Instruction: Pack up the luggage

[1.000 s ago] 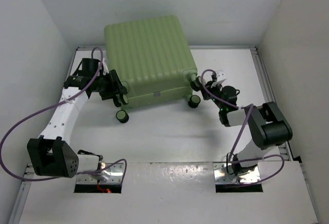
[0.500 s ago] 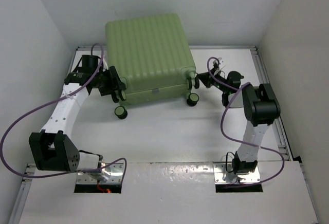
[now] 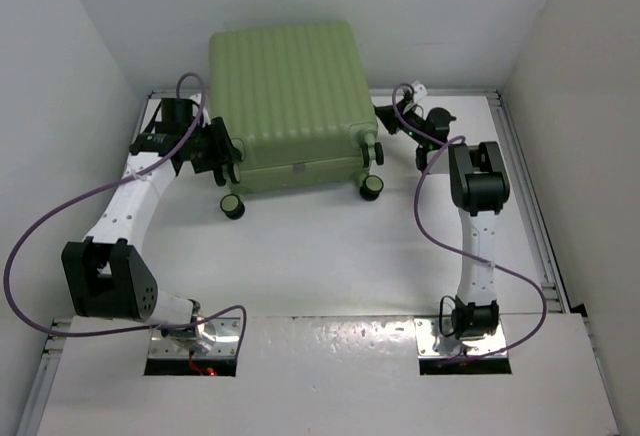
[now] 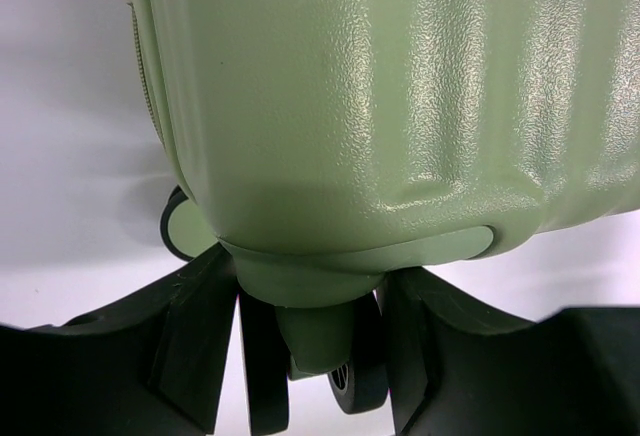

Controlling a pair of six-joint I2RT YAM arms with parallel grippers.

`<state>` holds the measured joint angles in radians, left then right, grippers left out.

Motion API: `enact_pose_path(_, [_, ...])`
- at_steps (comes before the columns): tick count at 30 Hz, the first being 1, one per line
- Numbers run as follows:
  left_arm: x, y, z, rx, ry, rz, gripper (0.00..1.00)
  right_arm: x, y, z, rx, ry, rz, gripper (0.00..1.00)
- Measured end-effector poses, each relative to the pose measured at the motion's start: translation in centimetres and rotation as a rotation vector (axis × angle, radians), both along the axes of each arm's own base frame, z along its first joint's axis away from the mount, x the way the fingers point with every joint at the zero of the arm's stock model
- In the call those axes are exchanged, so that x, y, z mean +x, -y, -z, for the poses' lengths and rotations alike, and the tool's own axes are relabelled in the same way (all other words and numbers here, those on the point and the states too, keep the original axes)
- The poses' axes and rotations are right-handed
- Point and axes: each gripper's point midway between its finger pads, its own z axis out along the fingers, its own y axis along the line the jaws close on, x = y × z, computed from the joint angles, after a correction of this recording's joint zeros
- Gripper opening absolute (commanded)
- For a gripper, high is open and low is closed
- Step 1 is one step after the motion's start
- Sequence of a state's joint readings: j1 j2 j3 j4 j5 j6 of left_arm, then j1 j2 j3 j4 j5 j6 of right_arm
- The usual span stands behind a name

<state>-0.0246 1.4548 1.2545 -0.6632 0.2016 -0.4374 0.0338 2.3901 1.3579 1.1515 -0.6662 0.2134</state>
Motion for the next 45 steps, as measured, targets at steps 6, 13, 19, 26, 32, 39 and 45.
enact_pose_path(6, [0.5,-0.2,0.0,0.018,0.011,0.005,0.0,6.1,-0.7,-0.1,0.026,0.055,0.068,0.0])
enact_pose_path(13, [0.6,-0.1,0.1,0.025,0.001,0.013,0.0,12.8,-2.0,0.0,0.048,0.143,0.13,0.0])
enact_pose_path(19, [0.7,0.0,0.2,0.038,-0.002,0.02,0.16,13.2,-1.8,0.7,0.056,0.155,0.201,0.3])
enact_pose_path(26, [0.2,-0.6,1.2,0.116,-0.021,0.025,0.85,9.7,5.8,7.5,0.005,-0.087,0.408,0.64])
enact_pose_path(32, [-0.1,-1.0,0.2,0.187,0.011,0.029,0.94,0.7,11.2,3.1,0.014,-0.212,0.416,0.38])
enact_pose_path(39, [0.2,-0.5,-1.4,0.262,0.086,0.034,1.0,-5.1,7.4,-3.8,0.063,-0.263,0.251,0.0])
enact_pose_path(45, [0.2,-0.8,-5.5,0.278,0.224,-0.007,1.0,-9.3,-0.1,2.6,0.073,-0.602,0.136,0.0])
